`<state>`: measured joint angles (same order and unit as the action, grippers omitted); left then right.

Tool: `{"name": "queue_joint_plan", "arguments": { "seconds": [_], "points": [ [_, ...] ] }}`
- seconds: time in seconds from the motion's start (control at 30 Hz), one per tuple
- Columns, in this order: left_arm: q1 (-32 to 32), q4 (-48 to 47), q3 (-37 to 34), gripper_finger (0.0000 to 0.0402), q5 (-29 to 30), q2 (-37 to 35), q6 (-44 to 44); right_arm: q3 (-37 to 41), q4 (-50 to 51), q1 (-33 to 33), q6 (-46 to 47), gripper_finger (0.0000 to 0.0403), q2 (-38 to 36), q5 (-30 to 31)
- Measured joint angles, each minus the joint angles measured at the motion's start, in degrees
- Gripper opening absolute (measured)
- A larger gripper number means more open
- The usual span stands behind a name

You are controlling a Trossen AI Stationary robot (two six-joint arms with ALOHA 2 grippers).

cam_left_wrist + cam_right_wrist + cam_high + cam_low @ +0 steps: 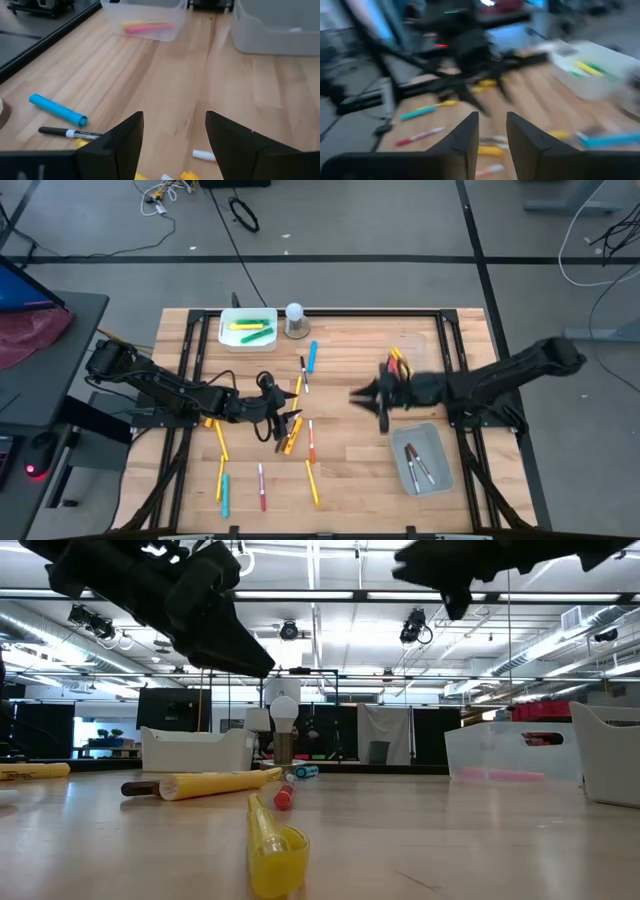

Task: Pick & Place Markers
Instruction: Put the brown marker pen into the gray bin

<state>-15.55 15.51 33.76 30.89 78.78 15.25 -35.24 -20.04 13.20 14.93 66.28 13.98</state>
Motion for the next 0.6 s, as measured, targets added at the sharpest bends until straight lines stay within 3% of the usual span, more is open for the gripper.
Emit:
{"name": "queue_joint_plan", "arguments": {
  "seconds": [0.2,0.43,0.6],
  "points": [
    [0.0,1.2,0.0,0.022,0.0,0.0,0.0,1.0,-16.0,7.9,-8.4,0.01,13.7,2.4],
    [-3.3,-2.4,0.0,0.022,-2.9,0.0,0.8,1.1,-29.9,9.5,-9.5,0.01,28.8,3.1],
    [-8.4,-13.2,0.0,0.022,-2.1,0.0,11.8,1.1,-33.9,8.9,-6.8,0.01,33.9,3.1]
  ]
}}
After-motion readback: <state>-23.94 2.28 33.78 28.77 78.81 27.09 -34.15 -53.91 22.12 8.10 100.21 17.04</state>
